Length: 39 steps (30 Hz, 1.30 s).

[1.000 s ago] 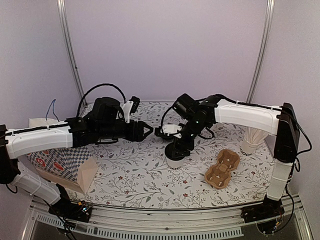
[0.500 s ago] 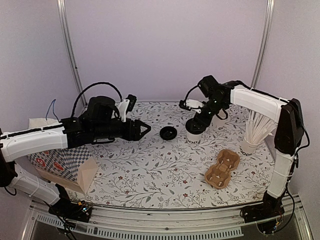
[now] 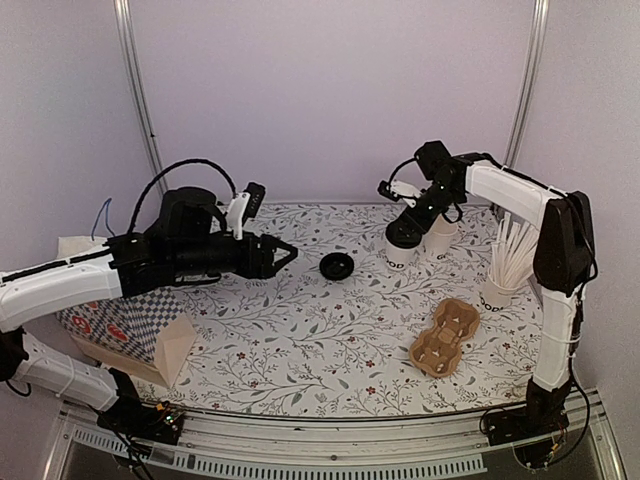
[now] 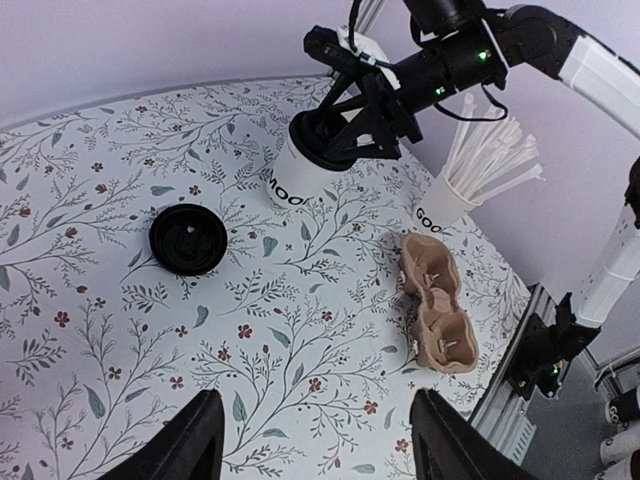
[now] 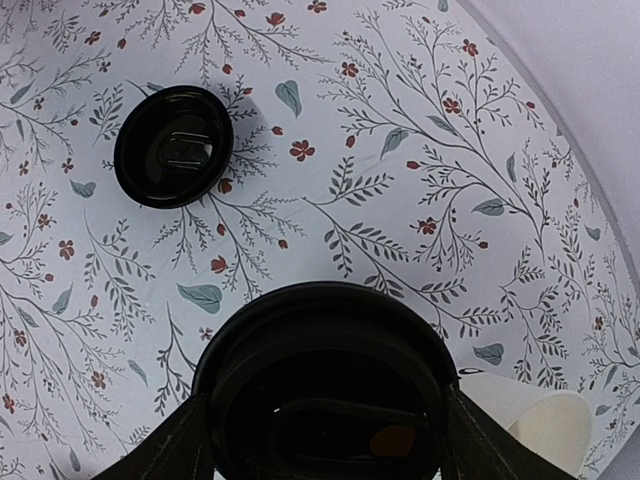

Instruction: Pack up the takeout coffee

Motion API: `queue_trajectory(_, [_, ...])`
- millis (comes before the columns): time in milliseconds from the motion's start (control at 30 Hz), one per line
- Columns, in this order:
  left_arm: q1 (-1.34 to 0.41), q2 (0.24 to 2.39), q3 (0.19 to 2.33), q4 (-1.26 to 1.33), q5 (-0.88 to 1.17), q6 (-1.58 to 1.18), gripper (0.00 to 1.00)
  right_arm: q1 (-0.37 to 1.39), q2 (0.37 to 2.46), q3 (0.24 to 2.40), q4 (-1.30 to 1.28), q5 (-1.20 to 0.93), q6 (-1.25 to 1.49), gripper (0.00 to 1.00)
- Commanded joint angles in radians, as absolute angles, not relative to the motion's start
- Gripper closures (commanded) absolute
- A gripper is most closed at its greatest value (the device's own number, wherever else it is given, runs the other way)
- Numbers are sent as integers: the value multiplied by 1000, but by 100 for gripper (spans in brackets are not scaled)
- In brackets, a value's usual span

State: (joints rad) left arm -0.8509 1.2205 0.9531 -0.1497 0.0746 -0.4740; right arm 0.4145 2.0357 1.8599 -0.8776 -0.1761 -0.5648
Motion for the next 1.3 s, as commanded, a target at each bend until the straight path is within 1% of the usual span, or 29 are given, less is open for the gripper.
queue_trajectory(0, [-857,1184,995,-185,87,-476,34,421,2074,1899,-904,-216,-532,25])
queue_trajectory(100, [-856,1177,1016,-209,91,-472,34,419,2092,1899,-911,-211,-523,18])
queue_trajectory(200, [-861,1166,1049,-251,94,-483,32,419,2098,1913,-924,-207,-507,9])
queue_trajectory(300, [-894,1147,1130,-327,75,-481,32,419,2075,1922,-927,-224,-491,4])
queue_trajectory(433, [-928,1115,1298,-528,-54,-459,32,419,1974,1920,-940,-266,-482,3])
queue_trajectory(500, [-931,1096,1380,-656,-137,-453,32,419,1915,1881,-930,-303,-478,3])
queue_trajectory(600, [-929,1072,1488,-872,-296,-480,32,419,1784,1740,-872,-381,-498,3])
queue_trajectory(700, [-923,1088,1564,-1094,-375,-519,30,419,1625,1554,-807,-468,-553,4])
queue_trajectory(767, [-920,1095,1571,-1205,-417,-562,29,419,1538,1435,-768,-522,-580,4])
queue_trajectory(867, [-920,1086,1533,-1322,-440,-657,20,418,1425,1289,-715,-593,-592,4])
queue_trajectory(900, [-917,1080,1519,-1360,-447,-692,18,418,1392,1252,-702,-616,-591,4])
queue_trajectory(1100, [-904,982,1399,-1387,-411,-826,16,403,1297,1114,-630,-734,-585,4])
queue_trajectory(1267, [-902,942,1355,-1386,-480,-863,17,368,1251,1020,-559,-795,-583,5])
